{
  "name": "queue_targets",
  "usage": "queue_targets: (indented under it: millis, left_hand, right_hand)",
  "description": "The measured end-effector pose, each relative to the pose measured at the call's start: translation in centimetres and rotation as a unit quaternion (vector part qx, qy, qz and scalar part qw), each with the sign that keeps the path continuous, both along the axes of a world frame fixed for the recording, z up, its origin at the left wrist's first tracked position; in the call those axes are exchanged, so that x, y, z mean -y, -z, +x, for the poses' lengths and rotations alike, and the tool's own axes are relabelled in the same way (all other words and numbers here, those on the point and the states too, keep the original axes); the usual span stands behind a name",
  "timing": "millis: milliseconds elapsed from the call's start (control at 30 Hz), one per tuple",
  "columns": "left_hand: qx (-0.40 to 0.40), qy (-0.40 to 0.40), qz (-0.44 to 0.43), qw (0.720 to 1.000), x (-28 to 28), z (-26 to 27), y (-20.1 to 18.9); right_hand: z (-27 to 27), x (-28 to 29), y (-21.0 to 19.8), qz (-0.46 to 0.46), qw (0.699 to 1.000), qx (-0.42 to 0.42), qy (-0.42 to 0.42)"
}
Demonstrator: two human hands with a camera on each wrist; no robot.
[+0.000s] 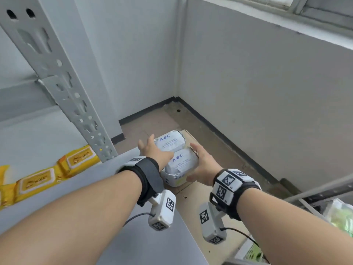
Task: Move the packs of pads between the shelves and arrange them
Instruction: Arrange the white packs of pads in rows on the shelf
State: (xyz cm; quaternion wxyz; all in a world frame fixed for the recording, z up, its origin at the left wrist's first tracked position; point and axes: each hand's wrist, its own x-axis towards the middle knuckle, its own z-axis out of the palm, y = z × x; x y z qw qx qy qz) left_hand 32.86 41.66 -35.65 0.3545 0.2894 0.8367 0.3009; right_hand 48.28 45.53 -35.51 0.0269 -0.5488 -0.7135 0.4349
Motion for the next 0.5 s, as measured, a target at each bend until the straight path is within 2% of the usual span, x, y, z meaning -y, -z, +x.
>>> queue_targets:
  millis: [267,400,500]
  left_hand:
    - [0.013,-0.003,-0.019,1.0,-2.2,-0.4,0.8]
    - [-0.016,-0.003,-0.015,1.0,-1.5,-0.7,1.3]
    - [0.006,-0.038,0.018,0.999,-0.6,-0.9,0.3]
  right_hand:
    - [-0.1,-1.0,1.7,-0.001,0.998,-0.031,-0.062]
    - [0.6,-1.1,2.1,-0.05,0.996,-0.063,-0.038]
    - [1.1,-1.3,1.2,-0.086,0.992,-0.095,-0.006]
